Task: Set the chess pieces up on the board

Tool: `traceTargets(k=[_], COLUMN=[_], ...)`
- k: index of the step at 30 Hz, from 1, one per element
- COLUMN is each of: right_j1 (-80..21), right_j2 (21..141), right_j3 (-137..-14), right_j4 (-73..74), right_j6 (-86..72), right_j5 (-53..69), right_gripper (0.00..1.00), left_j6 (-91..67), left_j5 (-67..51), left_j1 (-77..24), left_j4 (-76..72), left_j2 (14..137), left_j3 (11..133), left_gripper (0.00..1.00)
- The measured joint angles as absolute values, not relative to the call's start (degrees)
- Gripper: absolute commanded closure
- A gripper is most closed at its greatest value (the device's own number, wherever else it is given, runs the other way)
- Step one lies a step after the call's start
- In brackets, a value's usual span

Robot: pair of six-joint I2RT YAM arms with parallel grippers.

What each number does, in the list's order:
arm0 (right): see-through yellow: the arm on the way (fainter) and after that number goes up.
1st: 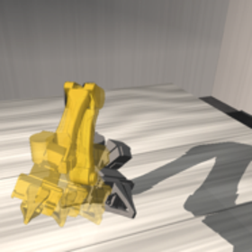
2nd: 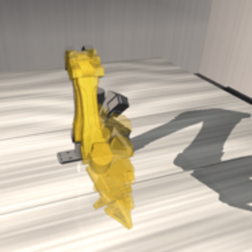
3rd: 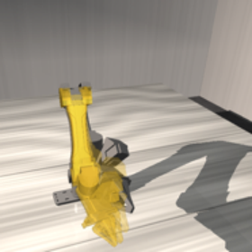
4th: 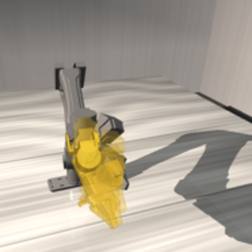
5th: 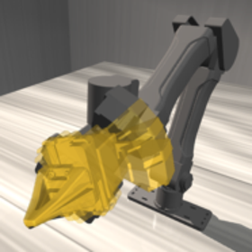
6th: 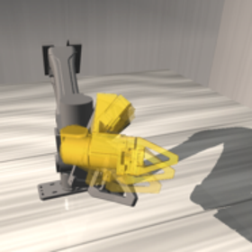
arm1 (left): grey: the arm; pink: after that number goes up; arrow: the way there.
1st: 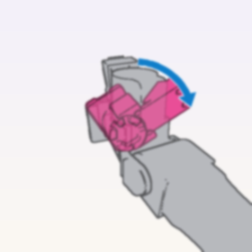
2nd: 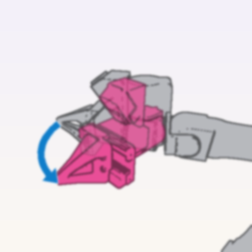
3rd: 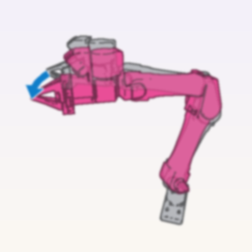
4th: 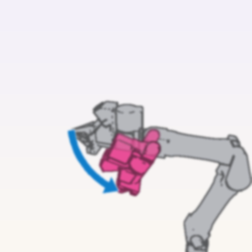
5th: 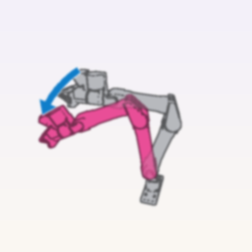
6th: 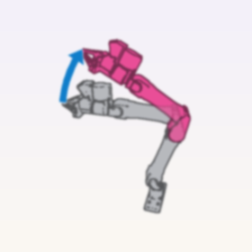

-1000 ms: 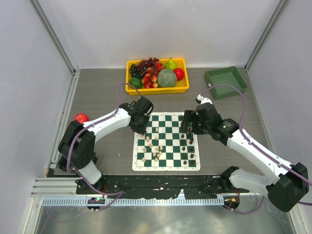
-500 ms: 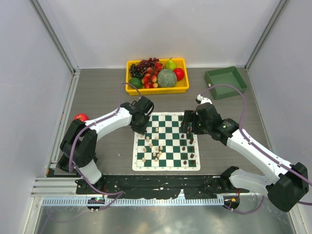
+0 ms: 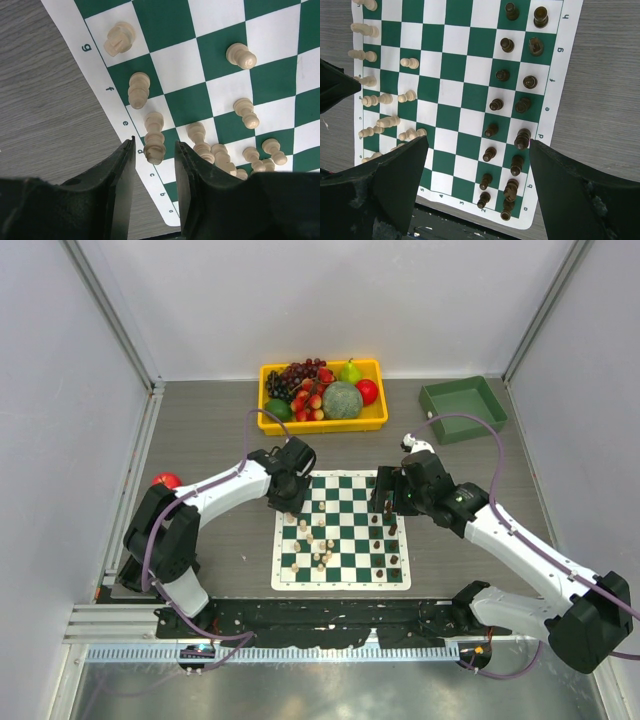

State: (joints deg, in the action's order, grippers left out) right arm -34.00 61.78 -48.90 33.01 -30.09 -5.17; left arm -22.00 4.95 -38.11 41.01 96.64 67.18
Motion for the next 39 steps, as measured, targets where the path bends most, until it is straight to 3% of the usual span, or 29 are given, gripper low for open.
traceTargets(k=[8, 12, 23, 39], right_j1=[-34.0, -34.0, -34.0, -34.0], right_j2=[62.2, 62.2, 62.0, 61.4], right_j3=[-48.9, -48.9, -48.8, -48.2], right_j4=[33.0, 33.0, 32.9, 32.9], right_j6=[-30.1, -30.1, -30.2, -30.3], right_j5=[-4.9, -4.8, -4.8, -5.0], right_gripper=[0.11, 0.11, 0.12, 0.11], left_j6=[-22.0, -22.1, -24.1, -25.4], left_j5=[5.6, 5.8, 4.6, 4.5], left_j1=[-38.1, -38.1, -40.2, -43.2], left_j4=[42.0, 42.8, 42.9, 43.0], left_j2=[95.9, 93.2, 89.6, 93.9], left_j3=[67.2, 67.4, 70.1, 70.1], left_gripper=[0.43, 0.42, 0.50, 0.59])
